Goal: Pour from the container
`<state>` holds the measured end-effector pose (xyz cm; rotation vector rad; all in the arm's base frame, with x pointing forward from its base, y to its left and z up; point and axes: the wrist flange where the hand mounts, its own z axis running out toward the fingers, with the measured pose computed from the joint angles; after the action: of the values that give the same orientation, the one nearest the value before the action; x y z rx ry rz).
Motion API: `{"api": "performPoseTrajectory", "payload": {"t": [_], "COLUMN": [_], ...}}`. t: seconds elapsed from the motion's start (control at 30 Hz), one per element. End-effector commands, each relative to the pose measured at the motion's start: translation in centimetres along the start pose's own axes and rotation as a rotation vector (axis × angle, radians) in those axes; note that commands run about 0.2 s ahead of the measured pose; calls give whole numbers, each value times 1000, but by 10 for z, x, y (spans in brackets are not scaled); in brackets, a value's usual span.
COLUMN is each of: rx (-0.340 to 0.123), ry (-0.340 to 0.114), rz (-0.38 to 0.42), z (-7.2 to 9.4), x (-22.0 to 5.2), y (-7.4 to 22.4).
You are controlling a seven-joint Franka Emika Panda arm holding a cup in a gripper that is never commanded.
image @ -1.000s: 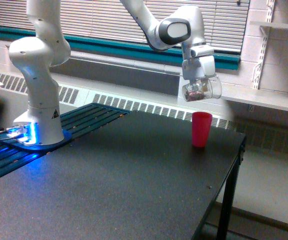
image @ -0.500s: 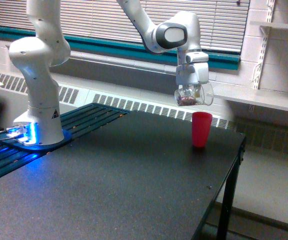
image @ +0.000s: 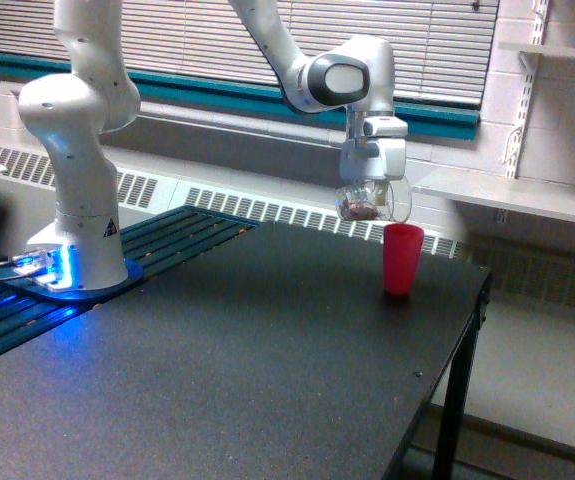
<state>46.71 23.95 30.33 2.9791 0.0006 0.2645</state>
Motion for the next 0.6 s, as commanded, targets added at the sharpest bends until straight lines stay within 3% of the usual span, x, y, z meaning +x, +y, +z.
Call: {"api": "performPoseTrajectory", "payload": {"t": [0.03, 0.6], "rx": [-26, -98], "ry": [-1, -29], "rz": [-54, -115], "z": [-2, 0], "x": [-3, -8], "y": [-11, -21]}}
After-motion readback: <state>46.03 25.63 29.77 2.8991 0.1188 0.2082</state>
